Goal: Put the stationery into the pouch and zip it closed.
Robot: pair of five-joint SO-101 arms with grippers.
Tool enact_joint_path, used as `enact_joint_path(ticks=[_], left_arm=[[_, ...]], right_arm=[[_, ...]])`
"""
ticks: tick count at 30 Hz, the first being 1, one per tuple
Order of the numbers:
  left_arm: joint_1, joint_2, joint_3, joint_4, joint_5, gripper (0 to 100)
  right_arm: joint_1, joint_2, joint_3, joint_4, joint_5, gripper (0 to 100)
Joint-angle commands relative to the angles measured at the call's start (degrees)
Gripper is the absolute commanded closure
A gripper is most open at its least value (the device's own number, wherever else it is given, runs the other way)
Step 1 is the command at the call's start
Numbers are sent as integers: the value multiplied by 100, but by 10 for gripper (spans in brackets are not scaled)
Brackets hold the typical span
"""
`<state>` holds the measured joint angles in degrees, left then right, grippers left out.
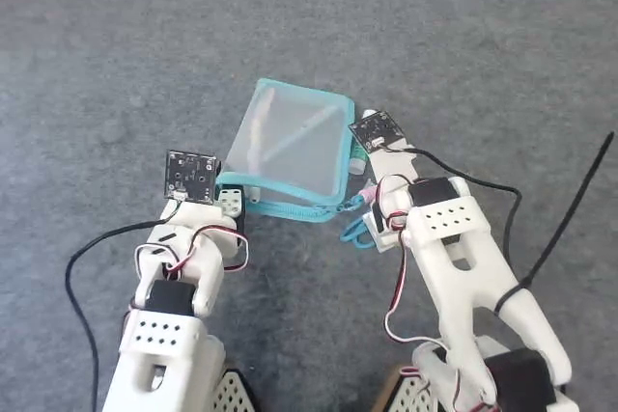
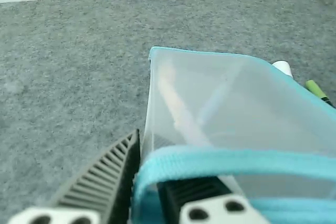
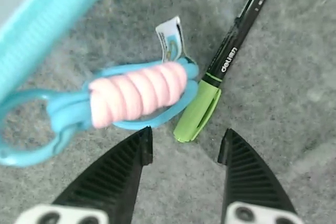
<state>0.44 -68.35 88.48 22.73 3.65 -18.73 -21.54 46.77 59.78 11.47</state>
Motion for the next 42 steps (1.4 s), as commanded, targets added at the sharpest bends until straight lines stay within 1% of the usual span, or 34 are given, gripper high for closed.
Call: enact_joint_path(ticks=[1, 7, 10, 19, 30, 37, 42], left_arm=[[-62, -123, -145, 0, 9, 988], [-62, -149, -145, 0, 0, 988], [-62, -149, -145, 0, 0, 988], [-62, -141, -145, 0, -9, 988], [-62, -158, -57, -9, 0, 988], [-62, -149, -57, 0, 0, 988], [-62, -158, -57, 0, -9, 988]], right_arm=[[92, -101, -35, -119, -44, 786], [92, 523, -79, -497, -44, 786], [101, 602, -141, -514, -44, 786], [690, 629, -149, -514, -44, 786], [673, 664, -105, -558, -70, 786], [699, 1385, -70, -1411, -53, 786], [690, 1508, -70, -1490, -53, 787]])
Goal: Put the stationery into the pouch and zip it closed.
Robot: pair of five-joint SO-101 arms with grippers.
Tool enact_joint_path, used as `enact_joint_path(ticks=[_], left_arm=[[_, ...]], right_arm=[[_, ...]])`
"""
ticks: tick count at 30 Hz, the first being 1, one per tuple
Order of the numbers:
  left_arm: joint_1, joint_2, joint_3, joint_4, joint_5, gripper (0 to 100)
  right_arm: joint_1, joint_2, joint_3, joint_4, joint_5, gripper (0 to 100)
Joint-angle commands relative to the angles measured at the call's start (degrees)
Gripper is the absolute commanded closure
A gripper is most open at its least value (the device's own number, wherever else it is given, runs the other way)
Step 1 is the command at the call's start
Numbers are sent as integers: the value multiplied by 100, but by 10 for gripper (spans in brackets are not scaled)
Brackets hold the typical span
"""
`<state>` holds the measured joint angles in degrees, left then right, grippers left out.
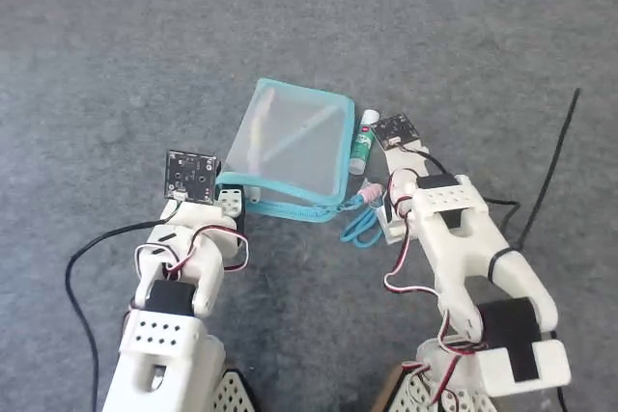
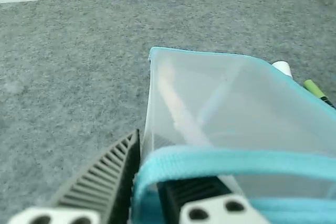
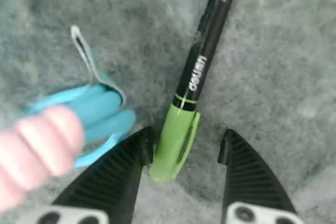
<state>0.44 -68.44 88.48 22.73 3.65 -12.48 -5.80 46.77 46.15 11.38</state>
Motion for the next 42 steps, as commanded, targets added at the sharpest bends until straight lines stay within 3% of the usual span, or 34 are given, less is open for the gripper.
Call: enact_joint_path(ticks=[1, 7, 10, 15, 23, 27, 33, 42], left_arm=[[-62, -149, -57, 0, -9, 988], [-62, -149, -57, 0, -9, 988], [-62, -149, -57, 0, -9, 988], [-62, -141, -57, -9, -9, 988], [-62, -123, -57, -35, -9, 988], [-53, -114, -57, -35, -9, 988], [132, -141, -22, -35, -18, 988], [18, -105, -13, -299, 26, 988]], right_arm=[[66, -48, -70, -127, -44, 796], [92, -84, -62, -101, -70, 998], [171, -154, -290, 400, -62, 973], [734, -1059, -1160, 2123, -26, 991], [804, -3530, -1916, 4084, 853, 991], [145, -4646, -2189, 4892, 1336, 991], [-1833, -5235, -2075, 5701, 1459, 991], [-2299, -4321, -1644, 5684, 1626, 991]])
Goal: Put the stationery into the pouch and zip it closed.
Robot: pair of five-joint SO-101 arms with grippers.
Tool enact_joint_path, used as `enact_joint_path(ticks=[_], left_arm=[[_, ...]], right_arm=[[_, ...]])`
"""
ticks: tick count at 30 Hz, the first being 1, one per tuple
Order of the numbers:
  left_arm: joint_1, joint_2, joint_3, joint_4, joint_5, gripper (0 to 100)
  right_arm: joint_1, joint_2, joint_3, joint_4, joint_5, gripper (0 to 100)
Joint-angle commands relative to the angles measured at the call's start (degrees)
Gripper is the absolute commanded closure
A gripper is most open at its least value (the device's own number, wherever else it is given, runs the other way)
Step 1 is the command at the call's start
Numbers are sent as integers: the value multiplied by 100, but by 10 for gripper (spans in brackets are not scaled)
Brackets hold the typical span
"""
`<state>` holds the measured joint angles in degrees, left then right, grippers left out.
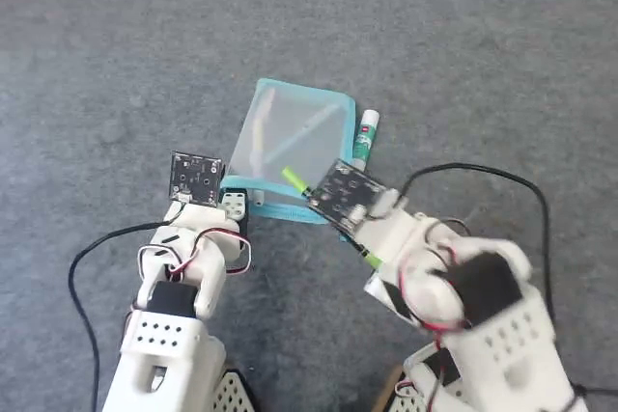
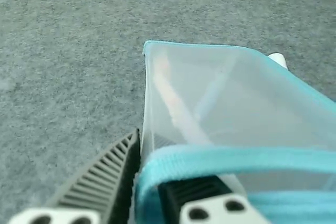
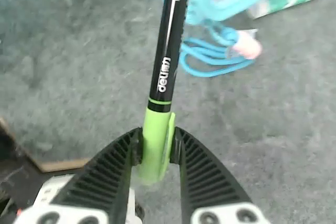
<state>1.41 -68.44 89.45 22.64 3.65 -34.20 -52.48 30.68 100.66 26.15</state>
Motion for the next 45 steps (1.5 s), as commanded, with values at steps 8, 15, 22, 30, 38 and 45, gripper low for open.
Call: enact_joint_path(ticks=[8, 15, 22, 30, 38, 45], left_arm=[[-563, -97, -224, -273, 193, 988], [-519, -97, -215, -273, 185, 988], [-299, -105, -189, -158, 185, 988], [-299, -105, -180, -158, 176, 988], [-281, -105, -180, -167, 26, 988], [-281, -105, -127, -185, 26, 988]], right_arm=[[-338, 1288, -62, 215, 141, 991], [-330, 1868, -519, 13, -176, 991], [-330, 3090, -1749, -13, -185, 991], [-321, 4769, -3007, -919, -862, 987], [-321, 5226, -3297, -1253, -1275, 984], [-330, 4892, -3279, -1253, -1310, 838]])
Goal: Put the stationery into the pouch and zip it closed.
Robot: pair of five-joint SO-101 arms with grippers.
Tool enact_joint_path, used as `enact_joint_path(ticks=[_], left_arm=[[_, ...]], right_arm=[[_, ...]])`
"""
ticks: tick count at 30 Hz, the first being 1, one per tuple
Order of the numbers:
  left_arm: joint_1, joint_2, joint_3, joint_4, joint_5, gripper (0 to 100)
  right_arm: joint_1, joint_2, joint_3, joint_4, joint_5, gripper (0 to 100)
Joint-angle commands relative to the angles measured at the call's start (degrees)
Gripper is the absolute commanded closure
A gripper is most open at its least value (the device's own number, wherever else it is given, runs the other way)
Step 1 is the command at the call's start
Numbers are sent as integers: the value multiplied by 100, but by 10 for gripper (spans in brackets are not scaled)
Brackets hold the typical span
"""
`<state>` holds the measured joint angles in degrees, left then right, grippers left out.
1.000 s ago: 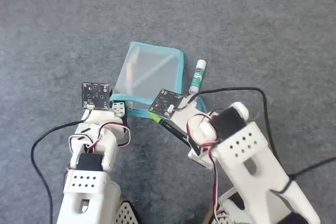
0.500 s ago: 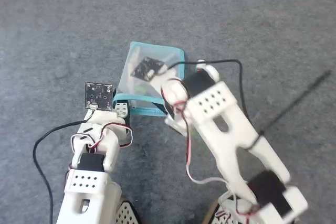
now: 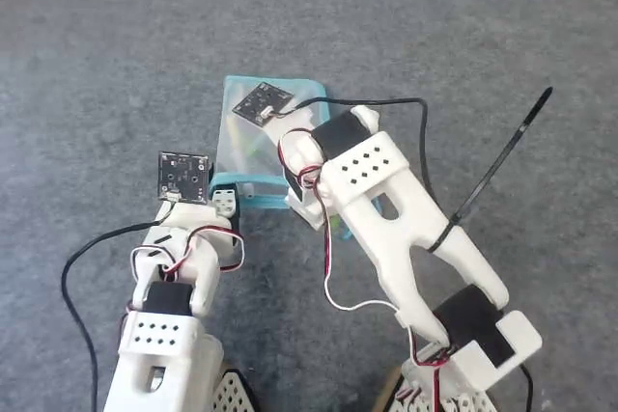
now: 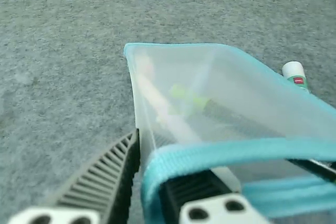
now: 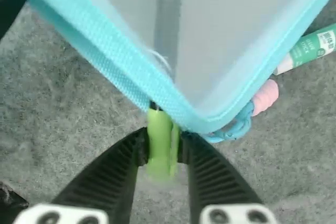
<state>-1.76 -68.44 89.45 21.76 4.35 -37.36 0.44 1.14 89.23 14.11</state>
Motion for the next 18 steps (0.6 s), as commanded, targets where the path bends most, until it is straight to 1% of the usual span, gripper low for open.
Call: enact_joint_path(ticks=[1, 5, 8, 18], left_arm=[[35, -105, -127, -97, -44, 988], [53, -105, -127, -97, -44, 988], [220, -105, -92, -79, -53, 988], [316, -114, -66, -97, -62, 988]], right_arm=[[-13, -435, -325, -110, -176, 835], [-40, -743, -62, -286, -237, 835], [-57, -1288, 519, -699, -237, 835], [-31, -4866, 2840, -1815, -44, 836]])
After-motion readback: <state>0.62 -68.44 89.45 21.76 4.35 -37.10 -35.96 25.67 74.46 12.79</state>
